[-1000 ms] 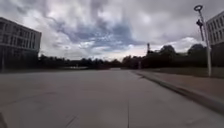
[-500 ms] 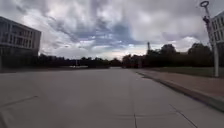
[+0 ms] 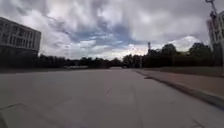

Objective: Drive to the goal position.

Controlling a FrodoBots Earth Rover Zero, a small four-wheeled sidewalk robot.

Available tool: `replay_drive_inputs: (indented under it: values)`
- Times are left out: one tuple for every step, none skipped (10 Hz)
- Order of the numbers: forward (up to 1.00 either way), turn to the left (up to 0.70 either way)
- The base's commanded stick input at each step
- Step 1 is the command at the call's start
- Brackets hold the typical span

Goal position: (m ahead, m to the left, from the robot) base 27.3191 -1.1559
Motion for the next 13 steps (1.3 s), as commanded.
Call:
replay_drive_inputs:
  values:
    - [1.0,0.02]
    - [1.0,0.02]
    - [1.0,0.03]
    - [1.0,0.03]
    - [1.0,0.03]
    - [1.0,0.03]
    - [1.0,0.03]
    - [1.0,0.03]
    - [1.0,0.02]
    - [1.0,0.03]
    - [1.0,0.02]
    - [1.0,0.0]
    - [1.0,0.0]
